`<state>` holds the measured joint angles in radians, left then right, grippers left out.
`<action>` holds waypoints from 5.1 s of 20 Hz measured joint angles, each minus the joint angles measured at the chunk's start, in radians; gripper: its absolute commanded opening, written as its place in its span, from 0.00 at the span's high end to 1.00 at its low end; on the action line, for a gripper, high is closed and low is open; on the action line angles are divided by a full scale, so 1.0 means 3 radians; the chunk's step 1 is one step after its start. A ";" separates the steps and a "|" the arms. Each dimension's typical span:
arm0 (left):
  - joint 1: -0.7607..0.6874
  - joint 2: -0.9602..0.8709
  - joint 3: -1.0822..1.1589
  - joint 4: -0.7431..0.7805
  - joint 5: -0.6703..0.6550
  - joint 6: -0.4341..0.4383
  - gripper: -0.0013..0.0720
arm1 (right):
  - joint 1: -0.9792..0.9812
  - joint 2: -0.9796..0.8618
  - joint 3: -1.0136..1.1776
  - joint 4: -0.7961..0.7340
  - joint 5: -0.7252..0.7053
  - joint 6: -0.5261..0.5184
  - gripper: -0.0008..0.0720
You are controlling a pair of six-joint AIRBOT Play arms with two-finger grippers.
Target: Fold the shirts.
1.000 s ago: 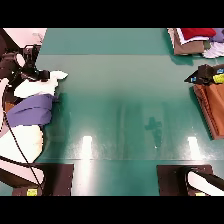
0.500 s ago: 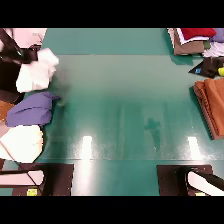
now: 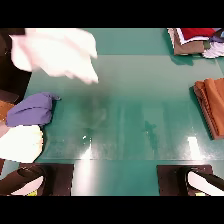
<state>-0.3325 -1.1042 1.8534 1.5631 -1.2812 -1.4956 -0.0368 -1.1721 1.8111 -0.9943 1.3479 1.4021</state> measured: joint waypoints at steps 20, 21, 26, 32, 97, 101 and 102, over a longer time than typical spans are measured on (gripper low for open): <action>-0.0081 -0.0526 -0.1953 -0.0820 0.1106 -0.0203 0.13 | 0.0000 0.0000 0.0125 -0.0004 0.0370 0.0000 0.96; 0.0048 -0.0647 -0.1951 -0.0982 0.1120 -0.0103 0.13 | 0.0000 0.0000 0.0086 -0.0005 0.0394 0.0000 0.96; 0.0453 -0.1396 -0.1881 -0.1559 0.1158 0.0223 0.13 | 0.0000 0.0000 -0.0203 -0.0004 0.0460 0.0005 0.96; 0.0549 -0.1974 -0.1698 -0.1963 0.1235 0.0357 0.13 | 0.0003 0.0000 -0.0587 -0.0001 0.0463 0.0009 0.96; 0.1061 0.0523 0.0622 -0.1762 0.1479 0.0641 0.95 | 0.0613 0.0197 0.0642 -0.0421 0.0118 -0.0244 0.96; 0.1061 0.0673 0.0942 -0.1836 0.1724 0.0671 0.95 | 0.0609 0.0390 0.0762 -0.0491 0.0140 -0.0142 0.96; 0.1061 0.0688 0.0977 -0.1832 0.1788 0.0704 0.96 | 0.0609 0.0450 0.0694 -0.0510 0.0120 -0.0084 0.96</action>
<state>-0.0143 -0.8978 2.1464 1.0134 -0.7448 -1.2842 0.1459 -1.0370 2.0193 -1.1473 1.3838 1.3769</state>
